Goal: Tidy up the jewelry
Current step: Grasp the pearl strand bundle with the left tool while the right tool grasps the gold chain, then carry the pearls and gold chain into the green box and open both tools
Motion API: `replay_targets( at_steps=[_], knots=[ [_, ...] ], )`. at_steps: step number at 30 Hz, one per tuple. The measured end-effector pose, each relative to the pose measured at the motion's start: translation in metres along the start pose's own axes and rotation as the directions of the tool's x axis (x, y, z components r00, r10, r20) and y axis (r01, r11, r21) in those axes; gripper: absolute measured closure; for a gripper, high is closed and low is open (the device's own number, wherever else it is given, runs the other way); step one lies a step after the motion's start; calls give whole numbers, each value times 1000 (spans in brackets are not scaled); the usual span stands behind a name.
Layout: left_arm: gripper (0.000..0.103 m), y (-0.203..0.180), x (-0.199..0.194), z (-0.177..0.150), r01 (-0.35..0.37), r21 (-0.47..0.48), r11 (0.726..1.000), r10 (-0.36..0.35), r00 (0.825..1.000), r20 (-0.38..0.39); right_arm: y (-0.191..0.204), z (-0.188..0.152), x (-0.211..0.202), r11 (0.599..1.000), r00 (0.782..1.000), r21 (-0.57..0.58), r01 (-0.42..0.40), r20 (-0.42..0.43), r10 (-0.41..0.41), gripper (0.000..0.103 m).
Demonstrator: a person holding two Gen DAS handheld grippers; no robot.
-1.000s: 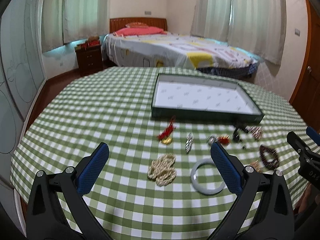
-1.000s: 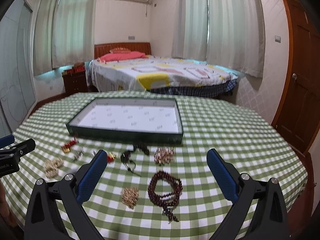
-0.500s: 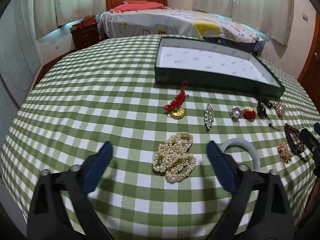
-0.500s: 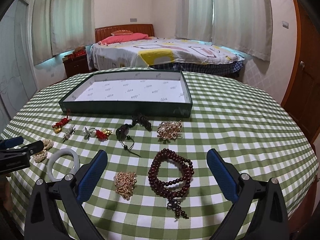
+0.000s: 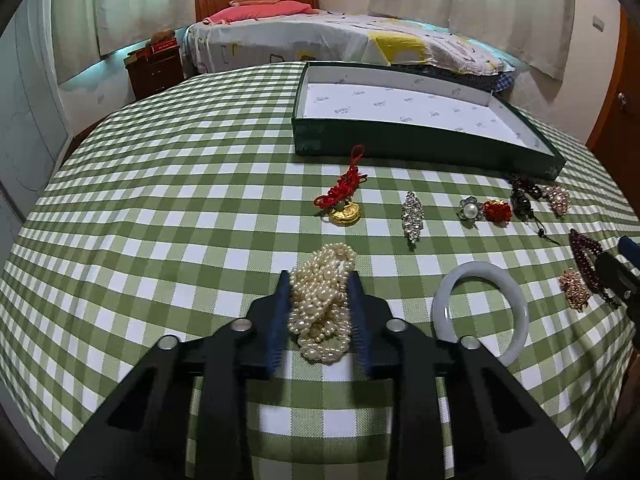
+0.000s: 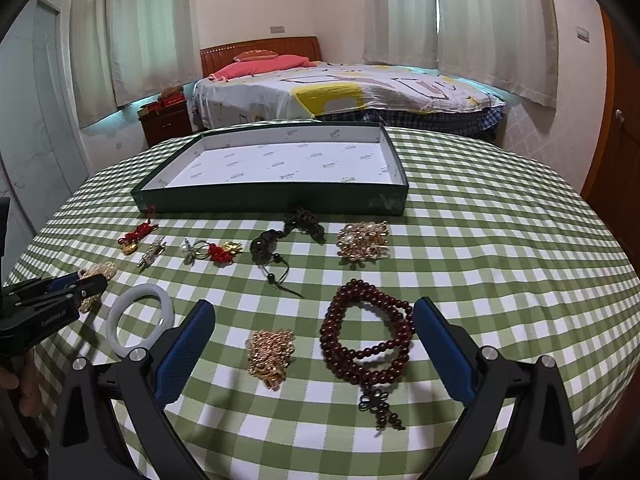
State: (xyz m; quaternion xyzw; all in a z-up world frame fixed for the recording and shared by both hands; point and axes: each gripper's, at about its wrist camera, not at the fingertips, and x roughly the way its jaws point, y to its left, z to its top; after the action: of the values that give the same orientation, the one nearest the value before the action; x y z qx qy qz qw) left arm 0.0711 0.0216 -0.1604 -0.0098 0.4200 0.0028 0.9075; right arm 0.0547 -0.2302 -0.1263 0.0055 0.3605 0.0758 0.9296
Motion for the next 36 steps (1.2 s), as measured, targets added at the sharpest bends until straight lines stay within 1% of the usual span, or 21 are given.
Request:
replay_targets(
  at_steps=[3,5,6,7,8,9,10,15,20,25,28,30,31,33,36],
  knots=[
    [79,-1,-2,-1,-6,6,1000,6,1000,5,2,-1,-1,1000,1000,-5,-20,3,20,7],
    [79,-1,-3,-2,-5,2,1000,5,1000,6,5,-1,-1,999,1000,-12,-29,-3,29,9],
    [79,-1,-3,-2,-4,-1,1000,4,1000,6,7,-2,-1,999,999,-18,-32,-7,32,17],
    [79,-1,-4,-2,-3,-4,1000,3,1000,5,9,-2,-1,999,999,-26,-39,-12,38,28],
    [79,0,-4,-2,-2,-6,1000,2,1000,5,11,-3,1,999,999,-31,-43,-23,42,52],
    [79,0,-4,-2,0,-8,1000,0,1000,5,12,-4,2,999,999,-32,-43,-34,42,57],
    [79,1,-5,-2,2,-10,1000,-2,1000,6,13,-5,4,998,998,-33,-51,-47,49,57],
    [79,3,-6,-3,2,-27,1000,-2,1000,9,20,-8,3,994,995,-59,-87,-51,84,57],
    [79,3,-8,-2,1,-32,999,-1,1000,17,25,-13,10,992,992,-69,-103,-85,97,63],
    [79,3,-8,-2,2,-33,999,-1,1000,17,22,-17,18,994,988,-61,-95,-128,87,67],
    [79,3,-8,-2,1,-32,999,0,1000,18,23,-18,17,994,989,-74,-82,-127,72,75],
    [79,3,-8,-2,1,-32,999,-1,1000,17,24,-19,17,992,989,-80,-95,-123,84,86],
    [79,3,-8,-2,1,-32,999,0,1000,18,24,-20,17,992,988,-83,-100,-124,90,89],
    [81,2,-11,-3,1,-34,999,0,1000,22,26,-21,16,990,989,-97,-100,-123,88,91],
    [82,1,-14,-2,1,-34,999,1,999,32,27,-21,15,990,989,-97,-102,-119,90,92]
  ],
)
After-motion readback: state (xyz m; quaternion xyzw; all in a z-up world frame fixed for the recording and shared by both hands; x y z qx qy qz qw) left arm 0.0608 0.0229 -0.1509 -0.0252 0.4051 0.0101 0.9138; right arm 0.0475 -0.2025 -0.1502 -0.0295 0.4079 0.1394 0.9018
